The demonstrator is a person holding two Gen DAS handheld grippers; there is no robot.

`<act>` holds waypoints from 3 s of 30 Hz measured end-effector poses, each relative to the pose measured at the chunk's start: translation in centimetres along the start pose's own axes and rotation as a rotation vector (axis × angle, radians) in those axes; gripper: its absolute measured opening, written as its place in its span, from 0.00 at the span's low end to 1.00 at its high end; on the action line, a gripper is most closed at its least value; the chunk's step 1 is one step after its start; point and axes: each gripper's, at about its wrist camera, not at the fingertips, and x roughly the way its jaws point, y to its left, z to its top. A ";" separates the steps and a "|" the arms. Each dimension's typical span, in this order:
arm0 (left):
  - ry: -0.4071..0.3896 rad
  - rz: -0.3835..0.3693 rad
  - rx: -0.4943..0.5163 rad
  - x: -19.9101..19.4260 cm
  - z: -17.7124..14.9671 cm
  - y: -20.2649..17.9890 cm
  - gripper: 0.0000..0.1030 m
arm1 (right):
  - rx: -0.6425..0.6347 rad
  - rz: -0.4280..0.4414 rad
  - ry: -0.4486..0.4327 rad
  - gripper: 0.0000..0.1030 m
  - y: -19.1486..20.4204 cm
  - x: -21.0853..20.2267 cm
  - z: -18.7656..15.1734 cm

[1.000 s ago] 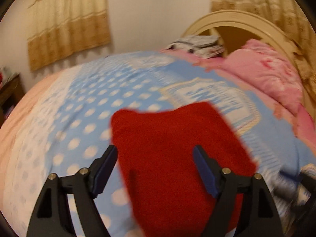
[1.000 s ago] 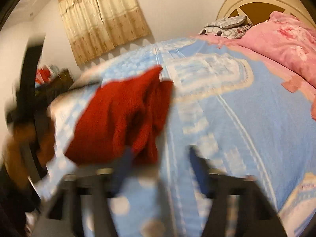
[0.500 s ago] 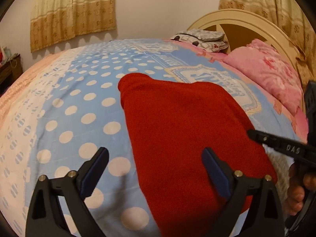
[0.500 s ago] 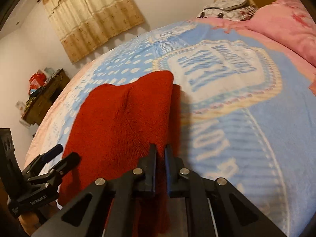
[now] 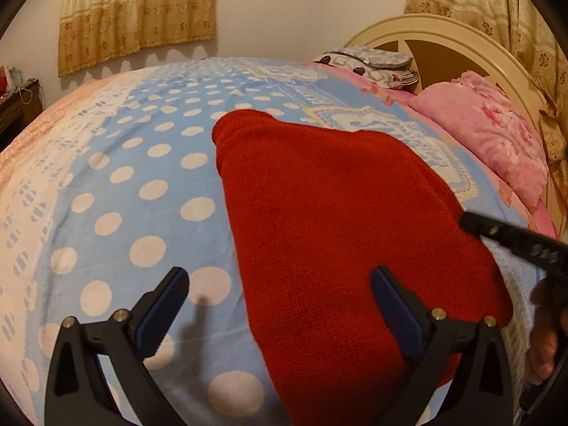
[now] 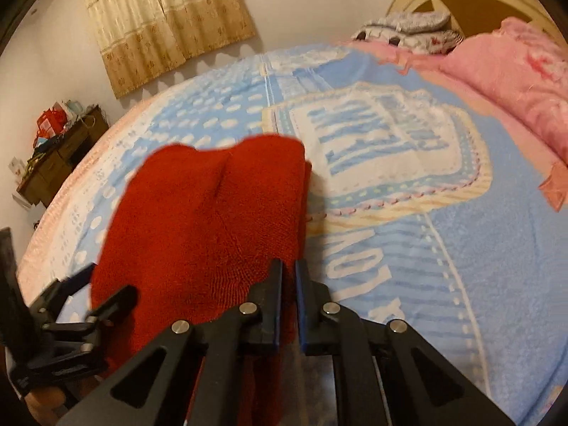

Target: Fold small clothes

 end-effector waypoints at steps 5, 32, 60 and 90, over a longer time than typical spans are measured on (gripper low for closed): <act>-0.002 -0.001 -0.001 0.0 -0.1 0.0 1.00 | -0.096 0.028 -0.109 0.17 3.7 -3.1 0.7; 0.030 -0.032 -0.018 -0.4 -0.8 0.4 1.00 | -0.142 0.119 0.013 0.19 3.3 -0.2 -1.7; 0.076 -0.187 -0.131 1.4 0.1 1.8 1.00 | 0.125 0.350 0.132 0.56 -5.1 7.6 3.6; 0.037 -0.159 0.043 -1.1 0.4 -1.4 0.43 | 0.175 0.355 0.127 0.27 -2.3 9.4 4.9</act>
